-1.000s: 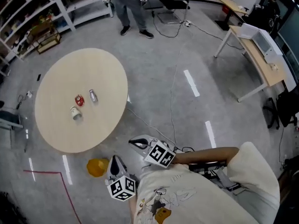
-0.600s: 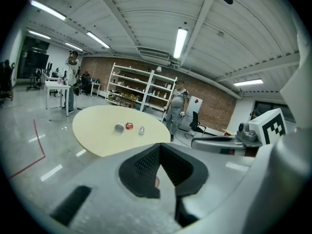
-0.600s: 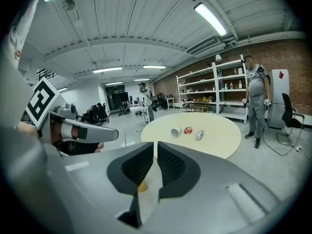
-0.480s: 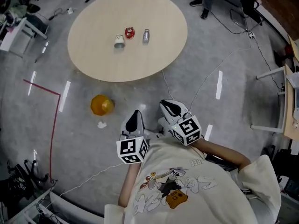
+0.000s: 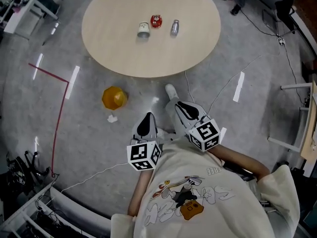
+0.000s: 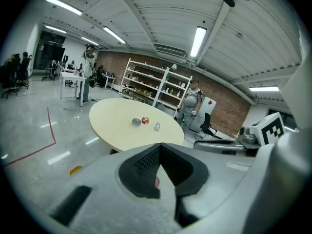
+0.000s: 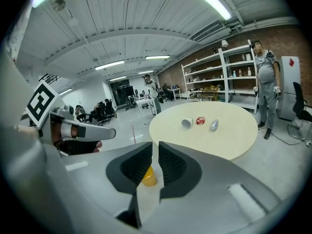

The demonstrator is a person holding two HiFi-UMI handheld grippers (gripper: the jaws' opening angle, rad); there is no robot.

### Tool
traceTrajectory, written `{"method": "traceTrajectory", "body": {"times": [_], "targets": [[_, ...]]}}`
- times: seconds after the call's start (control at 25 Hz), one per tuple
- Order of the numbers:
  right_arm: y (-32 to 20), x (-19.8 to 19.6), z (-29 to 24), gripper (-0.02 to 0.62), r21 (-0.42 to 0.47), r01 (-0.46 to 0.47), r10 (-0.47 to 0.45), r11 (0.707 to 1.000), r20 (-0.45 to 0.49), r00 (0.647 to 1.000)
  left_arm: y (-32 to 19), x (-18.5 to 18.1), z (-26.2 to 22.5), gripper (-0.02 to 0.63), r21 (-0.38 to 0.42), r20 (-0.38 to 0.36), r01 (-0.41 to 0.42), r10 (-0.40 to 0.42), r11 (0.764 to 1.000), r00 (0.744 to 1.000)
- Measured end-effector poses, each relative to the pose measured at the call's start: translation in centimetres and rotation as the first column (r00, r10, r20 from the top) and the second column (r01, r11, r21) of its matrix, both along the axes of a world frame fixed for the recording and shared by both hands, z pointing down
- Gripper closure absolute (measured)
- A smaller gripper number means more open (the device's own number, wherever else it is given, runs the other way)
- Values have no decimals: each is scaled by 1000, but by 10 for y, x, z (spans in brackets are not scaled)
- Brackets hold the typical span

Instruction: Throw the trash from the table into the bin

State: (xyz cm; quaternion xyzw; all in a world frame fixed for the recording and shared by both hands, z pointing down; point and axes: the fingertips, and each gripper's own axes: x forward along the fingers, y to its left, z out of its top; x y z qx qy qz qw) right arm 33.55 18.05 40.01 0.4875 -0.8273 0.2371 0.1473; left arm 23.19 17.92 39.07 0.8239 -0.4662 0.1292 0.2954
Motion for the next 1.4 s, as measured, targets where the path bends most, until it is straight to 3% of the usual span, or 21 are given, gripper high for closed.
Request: {"method": "traceTrajectory", "body": {"times": [0.24, 0.4, 0.52, 0.6, 0.8, 1.16, 1.4], "targets": [[-101, 28, 6, 549, -13, 3, -3, 1000, 27, 1000, -95, 18, 0, 603, 11, 24, 44, -44, 999, 999], [-157, 44, -11, 584, 25, 125, -126, 992, 37, 991, -150, 44, -8, 603, 0, 34, 96, -96, 995, 995], [-199, 62, -26, 565, 75, 182, -185, 980, 31, 982, -186, 68, -13, 603, -8, 50, 131, -131, 991, 990], [-222, 62, -17, 554, 60, 230, -231, 971, 10, 973, -204, 71, -15, 603, -13, 67, 174, -172, 985, 983], [-264, 48, 7, 508, 43, 338, -335, 940, -63, 940, -226, 56, -10, 603, -26, 140, 243, -237, 970, 961], [-305, 36, 40, 471, -9, 353, -350, 936, -151, 925, -245, 23, -18, 603, -7, 120, 370, -367, 929, 922], [-327, 38, 76, 448, -30, 412, -402, 911, -300, 865, -238, 0, -19, 603, -4, 138, 467, -462, 884, 876]]}}
